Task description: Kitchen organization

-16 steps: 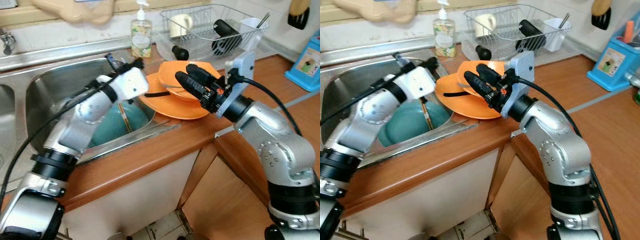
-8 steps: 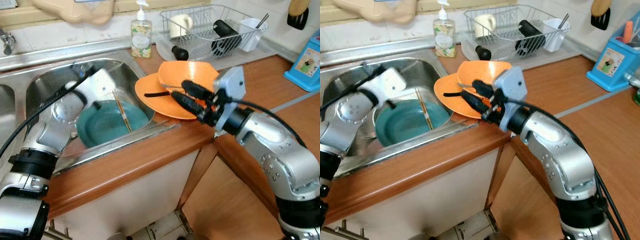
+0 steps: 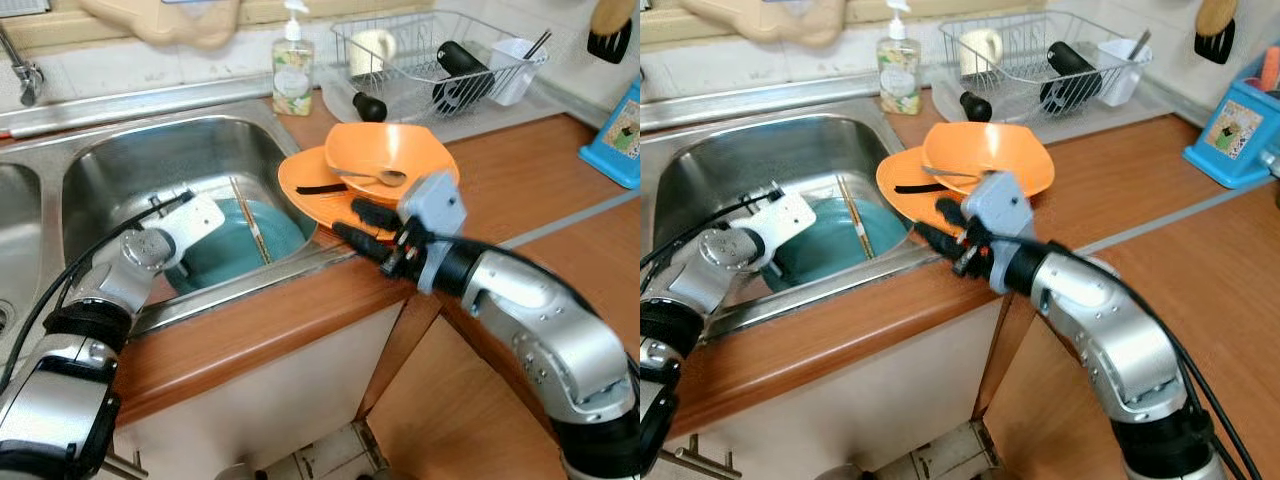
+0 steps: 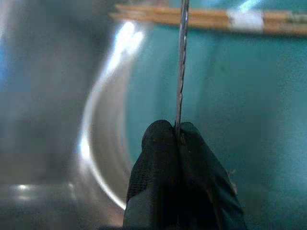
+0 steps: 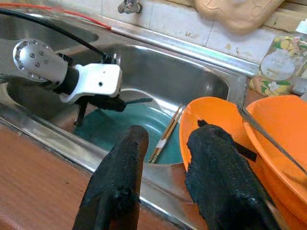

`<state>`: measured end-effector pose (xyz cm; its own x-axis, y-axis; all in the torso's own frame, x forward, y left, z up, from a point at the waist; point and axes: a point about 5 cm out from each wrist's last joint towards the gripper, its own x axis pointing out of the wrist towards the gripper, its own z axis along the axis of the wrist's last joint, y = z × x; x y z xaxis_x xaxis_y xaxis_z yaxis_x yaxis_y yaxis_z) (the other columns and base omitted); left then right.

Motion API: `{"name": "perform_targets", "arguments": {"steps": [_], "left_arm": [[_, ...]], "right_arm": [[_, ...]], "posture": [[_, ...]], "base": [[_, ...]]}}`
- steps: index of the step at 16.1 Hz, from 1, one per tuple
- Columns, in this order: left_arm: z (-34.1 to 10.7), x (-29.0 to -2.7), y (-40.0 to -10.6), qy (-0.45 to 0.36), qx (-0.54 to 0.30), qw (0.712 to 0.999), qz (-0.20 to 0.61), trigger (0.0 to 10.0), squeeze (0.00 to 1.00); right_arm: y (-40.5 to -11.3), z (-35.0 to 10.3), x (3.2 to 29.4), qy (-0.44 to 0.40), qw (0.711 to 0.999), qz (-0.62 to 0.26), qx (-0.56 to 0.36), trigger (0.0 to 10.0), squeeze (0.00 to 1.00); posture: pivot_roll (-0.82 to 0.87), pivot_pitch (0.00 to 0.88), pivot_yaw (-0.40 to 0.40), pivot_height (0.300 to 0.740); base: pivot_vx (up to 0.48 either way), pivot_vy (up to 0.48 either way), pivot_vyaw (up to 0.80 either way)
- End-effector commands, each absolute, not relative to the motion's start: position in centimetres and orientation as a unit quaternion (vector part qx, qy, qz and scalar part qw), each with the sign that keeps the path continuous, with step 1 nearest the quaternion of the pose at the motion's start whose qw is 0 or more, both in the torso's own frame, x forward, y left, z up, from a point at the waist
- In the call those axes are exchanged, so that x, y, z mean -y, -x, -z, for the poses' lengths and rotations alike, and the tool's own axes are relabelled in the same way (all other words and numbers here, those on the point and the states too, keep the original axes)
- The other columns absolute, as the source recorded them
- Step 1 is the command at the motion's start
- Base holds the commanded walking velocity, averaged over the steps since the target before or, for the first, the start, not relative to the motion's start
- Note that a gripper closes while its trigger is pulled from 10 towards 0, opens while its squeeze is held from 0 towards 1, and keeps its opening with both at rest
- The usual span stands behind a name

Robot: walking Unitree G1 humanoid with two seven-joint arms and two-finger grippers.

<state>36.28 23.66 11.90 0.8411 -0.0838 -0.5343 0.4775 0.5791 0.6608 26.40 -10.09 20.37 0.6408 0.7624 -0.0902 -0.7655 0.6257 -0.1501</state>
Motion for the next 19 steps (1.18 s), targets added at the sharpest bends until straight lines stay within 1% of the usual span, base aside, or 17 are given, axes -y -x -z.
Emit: {"name": "perform_targets", "arguments": {"steps": [1, 6, 7, 8, 9, 10, 11, 12, 15, 16, 17, 19], "left_arm": [[-11.7, -23.2, -36.4, -0.424, -0.242, 0.854, 0.179, 10.0, 1.00], [-11.8, -22.9, -36.6, -0.414, -0.237, 0.860, 0.183, 10.0, 1.00], [-12.1, -22.9, -36.8, -0.412, -0.225, 0.864, 0.179, 10.0, 1.00], [-14.3, -22.2, -37.3, -0.399, -0.144, 0.887, 0.184, 10.0, 1.00], [-15.0, -21.7, -37.3, -0.365, -0.115, 0.905, 0.185, 10.0, 1.00], [-15.1, -21.7, -37.4, -0.355, -0.111, 0.910, 0.185, 10.0, 1.00], [-15.9, -21.2, -37.4, -0.326, -0.078, 0.924, 0.184, 10.0, 1.00], [-16.5, -21.0, -37.4, -0.303, -0.049, 0.935, 0.178, 10.0, 1.00], [-17.8, -20.4, -36.9, -0.219, 0.004, 0.961, 0.168, 10.0, 1.00], [-18.1, -19.4, -35.8, -0.170, 0.016, 0.963, 0.208, 10.0, 1.00], [-18.1, -19.2, -35.4, -0.167, 0.019, 0.960, 0.224, 10.0, 1.00], [-17.8, -18.5, -33.7, -0.154, 0.019, 0.950, 0.270, 10.0, 1.00]], "right_arm": [[-26.3, -20.8, 10.2, 0.100, 0.902, -0.421, -0.003, 10.0, 0.00], [-26.9, -21.2, 10.3, 0.105, 0.905, -0.411, 0.005, 10.0, 0.00], [-27.2, -21.6, 10.4, 0.101, 0.909, -0.403, 0.012, 10.0, 0.00], [-28.4, -23.2, 11.0, 0.086, 0.924, -0.370, 0.045, 10.0, 0.00], [-28.8, -23.8, 11.3, 0.080, 0.928, -0.358, 0.056, 10.0, 0.00], [-28.9, -23.9, 11.3, 0.078, 0.929, -0.356, 0.058, 10.0, 0.00], [-29.3, -24.4, 11.5, 0.074, 0.932, -0.349, 0.064, 10.0, 0.87], [-29.7, -24.7, 11.7, 0.072, 0.935, -0.342, 0.070, 10.0, 1.00], [-31.3, -25.1, 11.8, 0.085, 0.942, -0.316, 0.070, 10.0, 1.00], [-32.5, -24.6, 11.0, 0.101, 0.943, -0.312, 0.049, 10.0, 1.00], [-32.8, -24.5, 10.8, 0.104, 0.944, -0.311, 0.043, 10.0, 1.00], [-33.6, -23.7, 9.9, 0.131, 0.939, -0.318, 0.024, 10.0, 1.00]], "posture": [[-0.20, 0.000, -0.018, 0.740], [-0.19, 0.000, -0.025, 0.740], [-0.19, 0.000, -0.031, 0.740], [-0.18, 0.000, -0.040, 0.740], [-0.17, 0.000, -0.043, 0.740], [-0.17, 0.000, -0.043, 0.740], [-0.17, 0.000, -0.042, 0.740], [-0.17, 0.000, -0.042, 0.740], [-0.17, 0.000, -0.045, 0.740], [-0.17, 0.000, -0.049, 0.740], [-0.16, 0.000, -0.050, 0.740], [-0.16, 0.000, -0.052, 0.740]], "base": [[0.000, 0.000, 0.00], [0.000, 0.000, 0.00], [0.000, 0.000, 0.00], [0.000, 0.000, 0.00], [0.000, 0.000, 0.00], [0.000, 0.000, 0.00], [0.000, 0.000, 0.00], [0.000, 0.000, 0.00], [0.000, 0.000, 0.00], [0.000, 0.000, 0.00], [0.000, 0.000, 0.00], [0.000, 0.000, 0.00]]}}
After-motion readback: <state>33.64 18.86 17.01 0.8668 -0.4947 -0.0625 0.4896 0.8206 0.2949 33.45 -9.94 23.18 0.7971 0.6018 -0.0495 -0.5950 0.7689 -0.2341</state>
